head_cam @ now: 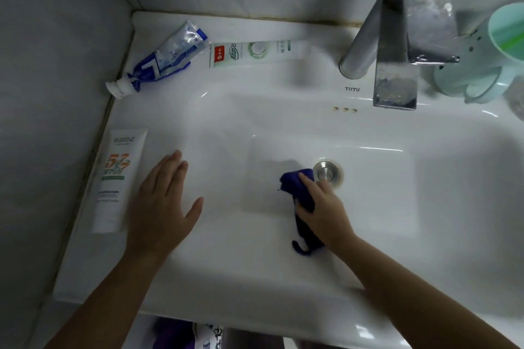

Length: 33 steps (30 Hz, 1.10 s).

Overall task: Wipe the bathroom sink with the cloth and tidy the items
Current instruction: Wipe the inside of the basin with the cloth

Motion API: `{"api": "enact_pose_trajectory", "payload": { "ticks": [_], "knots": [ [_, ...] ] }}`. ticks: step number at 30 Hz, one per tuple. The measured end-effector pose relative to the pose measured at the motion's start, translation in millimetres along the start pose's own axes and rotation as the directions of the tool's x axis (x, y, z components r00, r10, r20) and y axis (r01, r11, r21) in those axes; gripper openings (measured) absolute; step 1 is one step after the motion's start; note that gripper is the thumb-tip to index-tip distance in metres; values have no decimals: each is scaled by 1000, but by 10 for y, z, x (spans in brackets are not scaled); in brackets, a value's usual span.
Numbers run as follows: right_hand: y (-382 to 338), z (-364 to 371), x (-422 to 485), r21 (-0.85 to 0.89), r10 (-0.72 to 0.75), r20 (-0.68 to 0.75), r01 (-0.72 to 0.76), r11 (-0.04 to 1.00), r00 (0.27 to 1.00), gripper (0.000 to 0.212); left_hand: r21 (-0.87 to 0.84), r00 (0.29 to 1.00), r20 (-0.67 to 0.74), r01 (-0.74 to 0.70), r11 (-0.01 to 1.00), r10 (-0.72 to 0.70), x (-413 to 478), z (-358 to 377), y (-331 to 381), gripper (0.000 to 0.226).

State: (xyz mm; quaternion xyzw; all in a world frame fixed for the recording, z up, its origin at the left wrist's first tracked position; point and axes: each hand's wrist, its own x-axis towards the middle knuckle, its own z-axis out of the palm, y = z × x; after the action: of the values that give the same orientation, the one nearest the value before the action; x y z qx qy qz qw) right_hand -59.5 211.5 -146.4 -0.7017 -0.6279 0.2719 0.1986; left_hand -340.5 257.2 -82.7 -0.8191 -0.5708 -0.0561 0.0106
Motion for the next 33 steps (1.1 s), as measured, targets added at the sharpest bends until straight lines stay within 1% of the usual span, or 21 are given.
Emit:
{"api": "enact_pose_trajectory", "payload": {
  "ticks": [1, 3, 4, 5, 7, 8, 10, 12, 14, 15, 16, 17, 19, 20, 22, 24, 26, 28, 29, 31, 33],
  "knots": [
    [95, -102, 11, 42, 141, -78, -138, 989, 987, 49, -5, 1000, 2, -6, 1000, 6, 0, 1, -4, 59],
    [318, -261, 44, 70, 424, -140, -418, 906, 895, 49, -9, 1000, 1, -16, 1000, 16, 5, 2, -15, 58],
    [394, -289, 50, 21, 498, -151, -501, 865, 854, 49, -8, 1000, -2, -17, 1000, 17, 1, 2, -17, 58],
    [421, -273, 60, -50, 508, -160, -521, 852, 847, 50, -6, 1000, -4, -17, 1000, 17, -5, 0, -14, 58],
    [318, -96, 96, -150, 392, -111, -405, 902, 913, 52, -5, 1000, -12, -18, 1000, 18, -7, -6, -7, 57],
    [209, 42, 119, -155, 303, -61, -309, 938, 951, 52, -7, 1000, -12, -16, 1000, 16, -8, -6, -5, 57],
    [-85, 330, 159, -137, 129, 41, -122, 983, 991, 50, -6, 1000, -6, -14, 1000, 14, -8, -3, -6, 58],
    [-367, 510, 137, -123, -50, 156, 69, 990, 987, 50, -2, 1000, 6, -9, 1000, 9, -17, -5, -9, 59],
    [-382, 565, 120, -139, -185, 199, 215, 967, 962, 51, -7, 1000, 17, 1, 1000, 0, -23, -11, -10, 59],
    [-294, 533, 147, -162, -207, 177, 236, 958, 962, 52, -12, 1000, 19, 4, 1000, -4, -24, -13, -8, 59],
    [-180, 485, 185, -191, -190, 123, 211, 959, 974, 51, -20, 1000, 19, 6, 1000, -6, -23, -15, -6, 59],
    [-85, 415, 244, -217, -128, 39, 134, 967, 991, 48, -27, 1000, 18, 9, 1000, -9, -22, -15, -5, 59],
    [8, 322, 467, -241, 92, -109, -116, 964, 990, 47, -32, 1000, 10, 17, 999, -16, -18, -17, -6, 59],
    [-8, 332, 605, -223, 210, -137, -237, 946, 968, 50, -32, 1000, 6, 17, 999, -17, -14, -15, -6, 59],
    [-127, 402, 816, -177, 309, -178, -339, 924, 934, 56, -29, 1000, 10, 16, 999, -16, -11, -8, -2, 60],
    [-264, 494, 883, -161, 255, -161, -281, 946, 953, 57, -29, 999, 29, 31, 999, -30, -16, -12, -7, 61],
    [-327, 552, 772, -171, 23, -72, -35, 985, 997, 52, -24, 998, 45, 44, 999, -43, -16, -15, -4, 62],
    [-283, 582, 508, -170, -244, 23, 244, 955, 970, 47, -27, 998, 53, 45, 999, -44, -19, -11, -1, 61],
    [-234, 555, 386, -164, -328, 82, 337, 927, 941, 46, -31, 998, 53, 46, 998, -45, -19, -15, 0, 61],
    [-107, 496, 281, -170, -377, 102, 390, 905, 921, 45, -33, 998, 49, 45, 998, -44, -17, -30, 5, 60],
    [-44, 449, 403, -201, -270, 37, 272, 941, 962, 44, -36, 999, 38, 41, 999, -39, -12, -41, 14, 59]
  ]
}}
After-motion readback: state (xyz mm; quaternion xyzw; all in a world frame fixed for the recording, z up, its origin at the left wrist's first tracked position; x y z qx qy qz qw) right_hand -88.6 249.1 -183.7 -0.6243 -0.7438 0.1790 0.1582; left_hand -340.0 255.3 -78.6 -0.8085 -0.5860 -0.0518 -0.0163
